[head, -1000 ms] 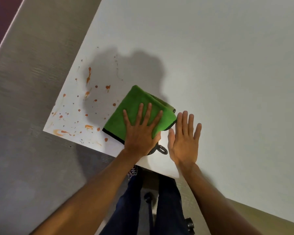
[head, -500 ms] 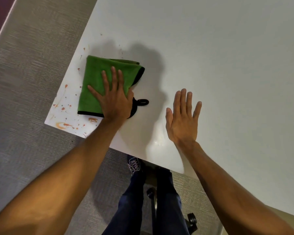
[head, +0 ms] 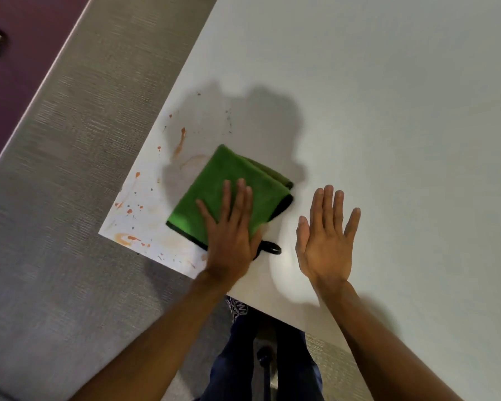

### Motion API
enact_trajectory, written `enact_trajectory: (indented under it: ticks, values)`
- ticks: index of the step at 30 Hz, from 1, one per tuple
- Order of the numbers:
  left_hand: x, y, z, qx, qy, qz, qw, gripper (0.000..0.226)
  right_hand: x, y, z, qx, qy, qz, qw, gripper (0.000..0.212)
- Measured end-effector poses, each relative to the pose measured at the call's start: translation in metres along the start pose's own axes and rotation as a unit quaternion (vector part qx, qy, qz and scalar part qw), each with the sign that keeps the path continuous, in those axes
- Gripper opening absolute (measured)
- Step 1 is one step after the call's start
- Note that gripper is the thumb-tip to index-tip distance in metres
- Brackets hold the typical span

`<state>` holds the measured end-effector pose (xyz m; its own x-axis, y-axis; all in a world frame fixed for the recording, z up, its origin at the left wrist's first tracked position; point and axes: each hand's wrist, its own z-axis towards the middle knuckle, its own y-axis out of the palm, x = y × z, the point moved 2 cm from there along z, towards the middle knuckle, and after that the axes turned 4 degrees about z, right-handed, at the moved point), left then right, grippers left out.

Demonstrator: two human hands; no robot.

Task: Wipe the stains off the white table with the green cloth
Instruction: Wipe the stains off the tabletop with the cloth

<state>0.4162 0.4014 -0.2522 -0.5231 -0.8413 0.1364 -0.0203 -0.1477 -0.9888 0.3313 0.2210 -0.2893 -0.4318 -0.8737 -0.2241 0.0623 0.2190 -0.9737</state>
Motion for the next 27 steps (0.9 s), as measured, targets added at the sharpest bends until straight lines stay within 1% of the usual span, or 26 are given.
enact_trajectory:
  ticks: [2,4,6,9,11,13,18,21,25,27]
  values:
    - [0.015,0.006,0.021,0.01,-0.003,0.013,1.0,0.072,0.0,-0.001,0.0,0.002,-0.003,-0.006,1.0,0.065]
    - [0.019,0.007,0.054,0.019,-0.035,0.015,0.999,0.072,-0.001,-0.003,0.0,0.001,-0.003,-0.008,1.0,0.065]
    - [0.013,0.005,0.092,0.011,-0.058,0.022,0.998,0.074,-0.002,-0.005,-0.001,-0.004,0.0,-0.012,1.0,0.065]
    - [-0.012,0.009,0.147,-0.044,-0.057,0.066,0.995,0.073,-0.003,-0.006,0.0,-0.008,-0.002,-0.013,1.0,0.065]
    - [-0.031,0.012,0.171,-0.082,-0.059,0.067,0.993,0.076,-0.003,-0.007,0.0,0.0,-0.004,-0.015,1.0,0.065]
    - [-0.045,0.011,0.185,-0.101,-0.075,0.052,0.991,0.078,-0.003,-0.007,-0.001,0.006,-0.005,-0.019,1.0,0.065]
    - [-0.054,0.004,0.188,-0.106,-0.125,0.06,0.985,0.074,-0.002,-0.007,0.0,0.005,-0.009,-0.019,1.0,0.067]
    - [-0.061,0.0,0.176,-0.121,-0.093,0.058,0.987,0.071,-0.002,-0.007,0.0,0.006,-0.006,-0.021,1.0,0.067]
    - [-0.078,-0.008,0.139,-0.129,0.0,0.043,0.991,0.072,-0.002,-0.007,0.0,0.004,-0.007,-0.024,1.0,0.067]
    - [-0.083,-0.013,0.113,-0.119,0.037,0.028,0.992,0.075,-0.003,-0.007,0.001,0.002,-0.004,-0.023,1.0,0.067]
